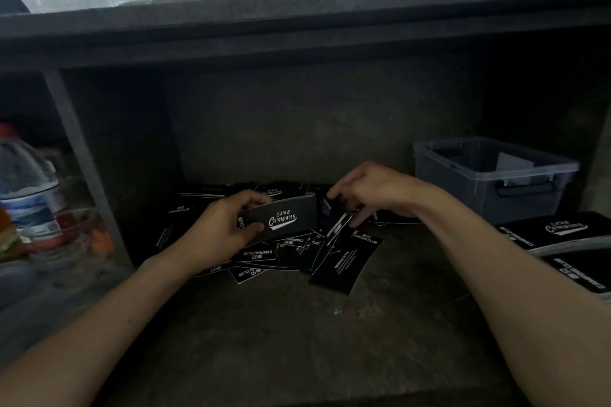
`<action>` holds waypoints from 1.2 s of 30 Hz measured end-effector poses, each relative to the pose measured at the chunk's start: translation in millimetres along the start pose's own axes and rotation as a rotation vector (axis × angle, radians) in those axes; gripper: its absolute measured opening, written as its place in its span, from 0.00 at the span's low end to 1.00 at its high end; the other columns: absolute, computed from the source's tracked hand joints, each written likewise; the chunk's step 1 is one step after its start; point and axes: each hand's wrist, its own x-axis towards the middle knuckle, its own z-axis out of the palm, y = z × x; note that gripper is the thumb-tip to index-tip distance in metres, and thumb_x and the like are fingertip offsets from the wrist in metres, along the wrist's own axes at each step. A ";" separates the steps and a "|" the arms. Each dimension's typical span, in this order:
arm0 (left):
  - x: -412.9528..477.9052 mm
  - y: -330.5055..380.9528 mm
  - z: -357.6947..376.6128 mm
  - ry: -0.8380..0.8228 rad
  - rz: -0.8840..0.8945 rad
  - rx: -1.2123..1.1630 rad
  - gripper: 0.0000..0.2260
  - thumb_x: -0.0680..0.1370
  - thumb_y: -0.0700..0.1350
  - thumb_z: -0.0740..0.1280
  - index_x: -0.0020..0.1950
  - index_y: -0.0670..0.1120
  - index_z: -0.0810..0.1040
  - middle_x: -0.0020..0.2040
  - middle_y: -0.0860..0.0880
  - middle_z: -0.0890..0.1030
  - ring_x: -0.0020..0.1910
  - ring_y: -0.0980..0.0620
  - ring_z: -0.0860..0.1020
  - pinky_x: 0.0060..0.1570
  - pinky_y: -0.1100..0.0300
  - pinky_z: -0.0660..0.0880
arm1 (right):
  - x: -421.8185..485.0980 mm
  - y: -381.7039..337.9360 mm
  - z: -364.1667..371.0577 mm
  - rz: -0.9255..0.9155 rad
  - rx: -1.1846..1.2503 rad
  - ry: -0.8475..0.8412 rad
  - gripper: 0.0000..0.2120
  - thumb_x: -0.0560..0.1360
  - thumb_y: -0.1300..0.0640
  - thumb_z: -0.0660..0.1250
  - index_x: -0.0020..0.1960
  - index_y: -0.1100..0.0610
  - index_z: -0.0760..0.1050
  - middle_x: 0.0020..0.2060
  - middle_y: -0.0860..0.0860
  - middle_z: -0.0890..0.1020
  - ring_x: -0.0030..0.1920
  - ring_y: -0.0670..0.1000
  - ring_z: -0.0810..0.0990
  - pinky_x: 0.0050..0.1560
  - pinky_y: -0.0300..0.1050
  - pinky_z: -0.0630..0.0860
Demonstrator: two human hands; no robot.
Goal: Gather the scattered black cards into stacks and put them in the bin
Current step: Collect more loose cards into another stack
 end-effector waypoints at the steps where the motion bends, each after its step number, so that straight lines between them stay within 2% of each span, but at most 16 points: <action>1: -0.2 0.6 0.8 -0.006 -0.003 -0.019 0.19 0.76 0.34 0.71 0.64 0.51 0.77 0.54 0.55 0.84 0.54 0.63 0.80 0.59 0.60 0.77 | -1.0 -0.3 3.1 -0.020 -0.009 -0.034 0.10 0.79 0.65 0.62 0.58 0.64 0.79 0.45 0.57 0.81 0.45 0.51 0.82 0.38 0.44 0.83; 5: 0.0 3.5 1.6 -0.040 0.007 -0.111 0.19 0.78 0.36 0.70 0.66 0.53 0.77 0.55 0.56 0.84 0.56 0.60 0.81 0.61 0.57 0.78 | 1.6 0.6 19.0 -0.099 0.115 0.007 0.10 0.74 0.66 0.71 0.54 0.65 0.79 0.45 0.60 0.84 0.41 0.52 0.85 0.37 0.42 0.83; 7: -1.4 5.0 2.9 -0.071 0.009 -0.132 0.19 0.76 0.48 0.74 0.66 0.56 0.77 0.55 0.58 0.83 0.56 0.60 0.81 0.58 0.57 0.79 | 4.8 2.7 30.3 -0.093 0.226 0.055 0.10 0.72 0.66 0.73 0.52 0.65 0.79 0.44 0.61 0.85 0.38 0.52 0.85 0.35 0.41 0.82; 9: -3.1 7.4 6.1 -0.080 -0.015 -0.129 0.25 0.69 0.61 0.77 0.64 0.59 0.77 0.55 0.59 0.83 0.54 0.60 0.82 0.53 0.60 0.80 | 8.1 6.6 44.3 -0.080 0.325 0.097 0.08 0.71 0.66 0.74 0.48 0.64 0.78 0.40 0.61 0.84 0.35 0.51 0.85 0.34 0.42 0.82; 10: -2.7 7.8 8.8 -0.061 -0.031 -0.115 0.28 0.66 0.64 0.78 0.63 0.59 0.78 0.53 0.59 0.83 0.52 0.60 0.82 0.51 0.61 0.80 | 9.9 8.2 50.9 -0.075 0.347 0.095 0.06 0.72 0.66 0.73 0.46 0.63 0.77 0.38 0.59 0.84 0.35 0.51 0.84 0.35 0.42 0.81; 12: -0.9 7.1 15.6 0.009 -0.056 -0.076 0.26 0.63 0.61 0.80 0.59 0.58 0.79 0.50 0.57 0.84 0.48 0.60 0.82 0.48 0.61 0.80 | 12.4 10.6 61.2 -0.065 0.364 0.035 0.06 0.72 0.68 0.72 0.47 0.62 0.77 0.39 0.58 0.83 0.37 0.51 0.84 0.39 0.43 0.82; 14: 1.5 5.0 22.4 0.081 -0.069 -0.065 0.21 0.65 0.50 0.82 0.55 0.58 0.79 0.49 0.56 0.84 0.47 0.59 0.82 0.49 0.59 0.80 | 12.8 9.8 66.0 -0.049 0.378 -0.019 0.11 0.70 0.70 0.73 0.51 0.63 0.76 0.43 0.60 0.84 0.42 0.53 0.85 0.42 0.44 0.83; 17: 4.6 3.4 26.0 0.125 -0.080 -0.126 0.22 0.68 0.36 0.80 0.53 0.56 0.77 0.47 0.53 0.84 0.45 0.54 0.83 0.47 0.60 0.79 | 16.5 4.5 57.7 -0.051 0.390 0.008 0.10 0.71 0.70 0.72 0.50 0.62 0.77 0.42 0.59 0.84 0.40 0.52 0.85 0.37 0.42 0.82; 19: 5.6 3.9 22.2 0.133 -0.108 -0.190 0.24 0.70 0.31 0.76 0.56 0.56 0.75 0.46 0.52 0.84 0.42 0.54 0.83 0.42 0.64 0.80 | 20.9 5.2 38.0 -0.083 0.124 0.206 0.07 0.72 0.67 0.71 0.45 0.56 0.80 0.40 0.55 0.84 0.39 0.50 0.84 0.41 0.44 0.82; 21: 6.0 2.2 15.0 0.142 -0.120 -0.230 0.25 0.72 0.28 0.72 0.58 0.56 0.76 0.48 0.53 0.84 0.45 0.55 0.84 0.43 0.65 0.80 | 20.4 12.2 7.5 -0.046 -0.409 0.345 0.10 0.70 0.62 0.71 0.48 0.49 0.81 0.45 0.48 0.83 0.48 0.49 0.83 0.53 0.44 0.79; 23: 5.8 -0.3 8.3 0.146 -0.092 -0.222 0.24 0.73 0.26 0.68 0.55 0.55 0.80 0.48 0.55 0.85 0.48 0.61 0.83 0.46 0.70 0.78 | 15.5 22.8 -17.0 0.129 -0.804 0.215 0.18 0.70 0.61 0.72 0.59 0.52 0.80 0.54 0.49 0.81 0.55 0.51 0.80 0.58 0.45 0.78; 26: 4.6 -2.2 6.4 0.063 -0.056 -0.149 0.21 0.73 0.26 0.67 0.50 0.53 0.83 0.47 0.57 0.86 0.48 0.62 0.83 0.46 0.73 0.76 | 10.0 34.2 -31.3 0.270 -1.003 -0.031 0.24 0.73 0.58 0.72 0.68 0.54 0.74 0.64 0.53 0.77 0.60 0.54 0.77 0.60 0.45 0.75; 28: 4.3 -3.1 8.6 0.019 -0.054 -0.142 0.16 0.75 0.31 0.70 0.50 0.53 0.83 0.47 0.54 0.86 0.48 0.59 0.83 0.48 0.68 0.78 | 12.0 37.8 -33.3 0.223 -1.021 -0.043 0.24 0.75 0.56 0.71 0.70 0.53 0.72 0.67 0.52 0.74 0.64 0.54 0.74 0.61 0.43 0.72; 30: 4.9 -4.7 8.2 0.014 -0.039 -0.134 0.10 0.76 0.36 0.72 0.50 0.52 0.84 0.47 0.55 0.86 0.47 0.59 0.83 0.50 0.66 0.78 | 15.6 39.7 -34.3 0.183 -0.983 0.012 0.21 0.76 0.52 0.69 0.68 0.54 0.75 0.65 0.53 0.76 0.62 0.54 0.76 0.58 0.43 0.73; 33: 5.0 -5.0 4.1 0.000 -0.013 -0.140 0.15 0.76 0.33 0.71 0.48 0.54 0.84 0.47 0.55 0.86 0.46 0.61 0.83 0.47 0.70 0.77 | 19.4 39.0 -36.8 0.100 -0.848 0.196 0.14 0.79 0.49 0.64 0.58 0.55 0.80 0.56 0.54 0.81 0.54 0.55 0.80 0.49 0.43 0.74; 36: 3.4 -1.8 3.4 -0.019 0.043 -0.140 0.18 0.73 0.29 0.72 0.50 0.52 0.84 0.52 0.50 0.83 0.51 0.59 0.82 0.53 0.72 0.75 | 14.7 25.9 -32.9 -0.110 -0.484 0.321 0.07 0.76 0.51 0.70 0.50 0.51 0.84 0.47 0.50 0.85 0.47 0.48 0.81 0.50 0.41 0.76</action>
